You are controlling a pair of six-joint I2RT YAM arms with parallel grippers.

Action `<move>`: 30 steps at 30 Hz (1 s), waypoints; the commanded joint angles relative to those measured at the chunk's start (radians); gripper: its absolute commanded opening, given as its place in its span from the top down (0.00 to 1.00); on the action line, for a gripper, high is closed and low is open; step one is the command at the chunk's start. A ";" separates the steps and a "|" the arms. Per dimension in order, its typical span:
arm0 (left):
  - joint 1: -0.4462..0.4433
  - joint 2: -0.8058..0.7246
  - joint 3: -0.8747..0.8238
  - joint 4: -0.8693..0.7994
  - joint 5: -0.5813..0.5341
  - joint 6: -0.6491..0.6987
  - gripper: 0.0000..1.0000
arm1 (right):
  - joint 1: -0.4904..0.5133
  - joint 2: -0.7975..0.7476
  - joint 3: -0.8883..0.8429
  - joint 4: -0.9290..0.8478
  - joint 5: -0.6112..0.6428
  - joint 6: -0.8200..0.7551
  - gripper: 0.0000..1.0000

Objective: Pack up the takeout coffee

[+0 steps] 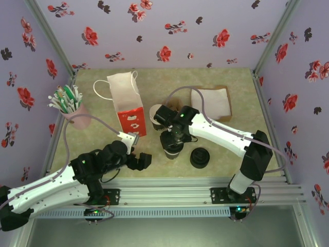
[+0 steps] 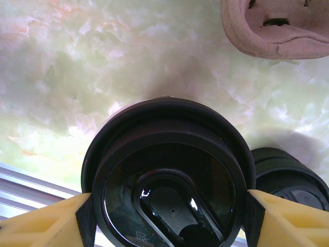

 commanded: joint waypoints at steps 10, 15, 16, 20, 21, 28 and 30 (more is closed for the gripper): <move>-0.003 -0.009 -0.009 -0.001 -0.035 -0.002 0.01 | 0.021 0.021 0.003 -0.001 0.008 -0.008 0.28; -0.003 -0.009 -0.008 -0.002 -0.035 -0.002 0.01 | 0.025 0.029 0.005 0.004 0.003 -0.006 0.28; -0.003 -0.008 -0.008 -0.002 -0.035 -0.002 0.01 | 0.027 0.032 0.004 0.004 0.003 -0.006 0.28; -0.003 -0.008 -0.009 -0.002 -0.034 -0.002 0.01 | 0.028 0.038 0.005 0.006 0.002 -0.007 0.28; -0.003 -0.008 -0.008 -0.002 -0.034 -0.002 0.01 | 0.028 0.037 0.003 0.007 0.002 -0.007 0.28; -0.003 -0.012 -0.008 -0.005 -0.035 -0.002 0.01 | 0.029 0.040 0.008 -0.002 0.016 -0.004 0.28; -0.003 -0.012 -0.008 -0.004 -0.035 -0.003 0.01 | 0.030 0.035 0.016 -0.010 0.026 -0.003 0.28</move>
